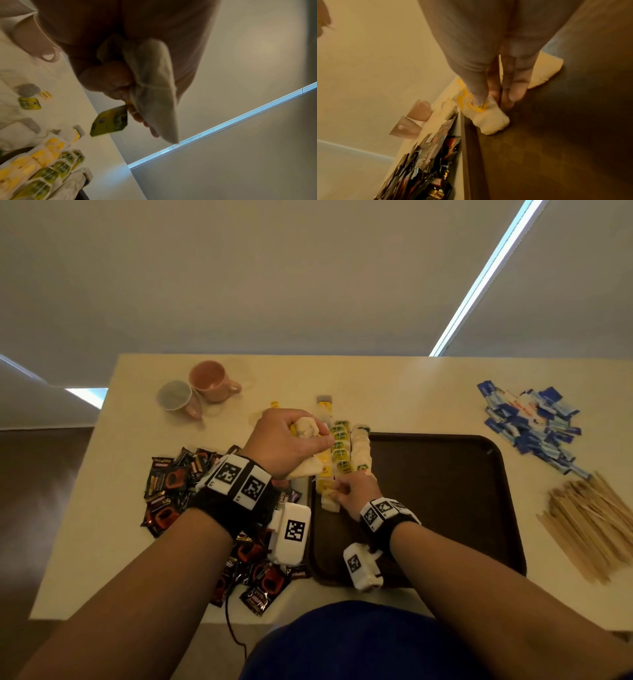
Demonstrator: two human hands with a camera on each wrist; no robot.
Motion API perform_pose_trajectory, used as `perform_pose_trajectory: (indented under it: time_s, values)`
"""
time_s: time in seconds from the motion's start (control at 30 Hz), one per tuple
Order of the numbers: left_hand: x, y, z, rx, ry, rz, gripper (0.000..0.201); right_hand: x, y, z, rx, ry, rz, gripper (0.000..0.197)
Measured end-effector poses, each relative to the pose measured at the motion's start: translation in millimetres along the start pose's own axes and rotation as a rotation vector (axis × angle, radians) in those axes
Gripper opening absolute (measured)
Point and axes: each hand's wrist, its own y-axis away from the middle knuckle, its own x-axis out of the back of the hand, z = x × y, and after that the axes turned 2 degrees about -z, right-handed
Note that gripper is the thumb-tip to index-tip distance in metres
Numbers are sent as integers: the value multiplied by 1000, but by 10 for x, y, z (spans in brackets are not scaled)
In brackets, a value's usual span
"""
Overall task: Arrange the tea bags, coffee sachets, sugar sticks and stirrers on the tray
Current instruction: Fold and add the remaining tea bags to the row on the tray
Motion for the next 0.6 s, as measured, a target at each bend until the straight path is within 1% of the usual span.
perform_pose_trajectory:
  time_s: [0.27,0.33,0.43,0.5,0.6]
  values:
    - [0,-14,-74,-1,-30,-22,10,-158,-76,-116,-55,-112,175,12]
    - [0,-16,-79,-1,-29,-22,10,-156,-108,-139,-127,-77,168,12]
    - [3,-22,-74,4,-20,-7,10,-163,-187,-134,-261,10,128,30]
    - [3,-27,-77,7,-16,-4,10,-167,-216,-140,-289,32,105,36]
    - [1,-29,-78,17,-9,1,12,-176,-239,-160,-284,14,63,34]
